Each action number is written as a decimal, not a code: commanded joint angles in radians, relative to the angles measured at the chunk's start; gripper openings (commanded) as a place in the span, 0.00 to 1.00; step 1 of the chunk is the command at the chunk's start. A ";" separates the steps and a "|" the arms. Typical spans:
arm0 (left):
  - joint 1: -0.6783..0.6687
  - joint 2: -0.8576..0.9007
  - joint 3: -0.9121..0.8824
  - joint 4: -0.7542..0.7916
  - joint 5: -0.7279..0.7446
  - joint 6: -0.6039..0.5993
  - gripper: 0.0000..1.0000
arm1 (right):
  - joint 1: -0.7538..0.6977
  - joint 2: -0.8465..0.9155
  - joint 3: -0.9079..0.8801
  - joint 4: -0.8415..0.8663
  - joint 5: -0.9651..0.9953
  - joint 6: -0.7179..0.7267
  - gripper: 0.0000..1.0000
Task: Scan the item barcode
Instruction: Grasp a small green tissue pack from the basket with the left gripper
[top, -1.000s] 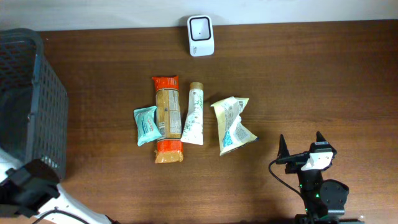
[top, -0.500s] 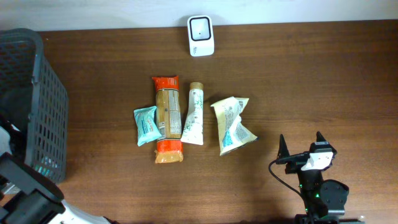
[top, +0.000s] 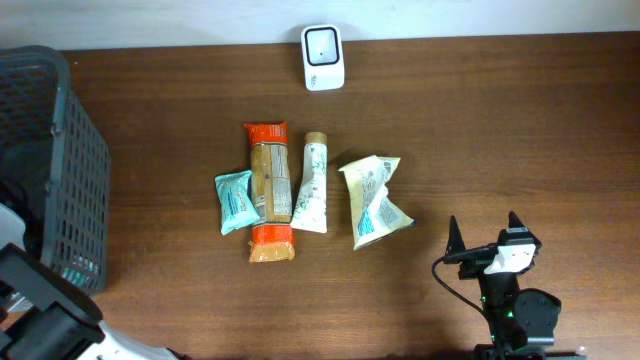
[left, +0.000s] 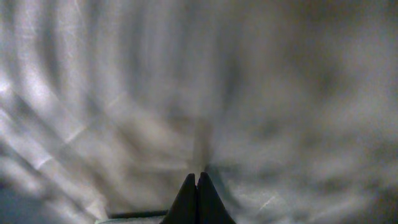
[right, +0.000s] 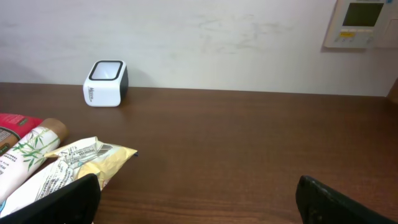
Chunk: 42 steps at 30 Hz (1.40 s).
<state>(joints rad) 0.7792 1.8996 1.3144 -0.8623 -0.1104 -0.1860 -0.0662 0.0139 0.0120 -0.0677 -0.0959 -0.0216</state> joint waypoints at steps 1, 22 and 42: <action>-0.004 -0.020 0.114 -0.018 -0.014 0.122 0.00 | -0.006 -0.006 -0.006 -0.004 -0.002 0.010 0.99; -0.003 -0.014 0.000 -0.106 -0.003 0.182 0.00 | -0.006 -0.006 -0.006 -0.003 -0.002 0.010 0.99; -0.893 -0.002 0.921 -0.394 0.323 0.018 0.00 | -0.006 -0.006 -0.006 -0.003 -0.002 0.010 0.99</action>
<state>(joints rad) 0.0208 1.8282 2.2734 -1.2705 0.2310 -0.1585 -0.0662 0.0139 0.0120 -0.0677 -0.0959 -0.0223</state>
